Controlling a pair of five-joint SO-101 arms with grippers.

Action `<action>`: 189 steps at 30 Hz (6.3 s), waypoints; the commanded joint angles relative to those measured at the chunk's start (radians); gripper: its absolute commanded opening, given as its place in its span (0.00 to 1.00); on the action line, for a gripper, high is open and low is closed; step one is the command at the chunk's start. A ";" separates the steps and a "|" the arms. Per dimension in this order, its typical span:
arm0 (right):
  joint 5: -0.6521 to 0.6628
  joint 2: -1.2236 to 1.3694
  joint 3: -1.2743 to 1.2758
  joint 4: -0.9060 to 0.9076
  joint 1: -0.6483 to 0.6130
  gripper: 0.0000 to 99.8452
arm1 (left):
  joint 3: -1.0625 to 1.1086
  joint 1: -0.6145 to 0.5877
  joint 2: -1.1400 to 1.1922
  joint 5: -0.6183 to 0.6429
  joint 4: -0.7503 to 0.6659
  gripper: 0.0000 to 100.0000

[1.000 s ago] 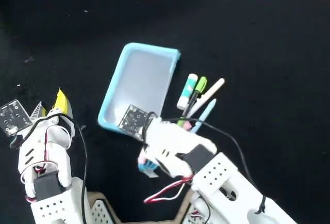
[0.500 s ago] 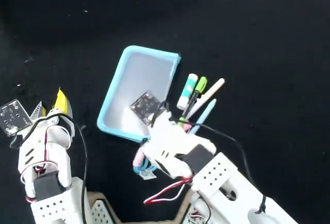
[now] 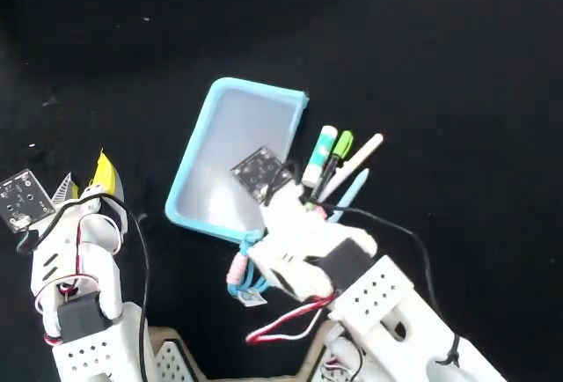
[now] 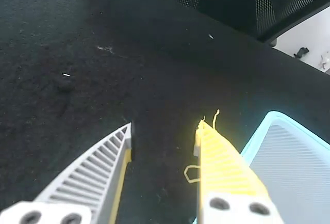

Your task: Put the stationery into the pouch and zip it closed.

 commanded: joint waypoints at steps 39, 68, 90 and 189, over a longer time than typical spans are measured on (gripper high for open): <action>0.250 0.013 0.239 -0.397 -0.023 0.18 | -0.024 -0.010 -0.008 0.012 -0.023 0.20; 0.008 0.013 0.283 -0.457 -0.035 0.23 | -0.024 -0.008 -0.008 0.012 -0.023 0.20; -0.009 0.506 -0.028 -0.489 0.052 0.23 | -0.024 -0.008 -0.008 0.012 -0.021 0.20; 0.060 0.944 -0.483 -0.097 0.071 0.19 | -0.024 -0.010 -0.008 0.011 -0.015 0.20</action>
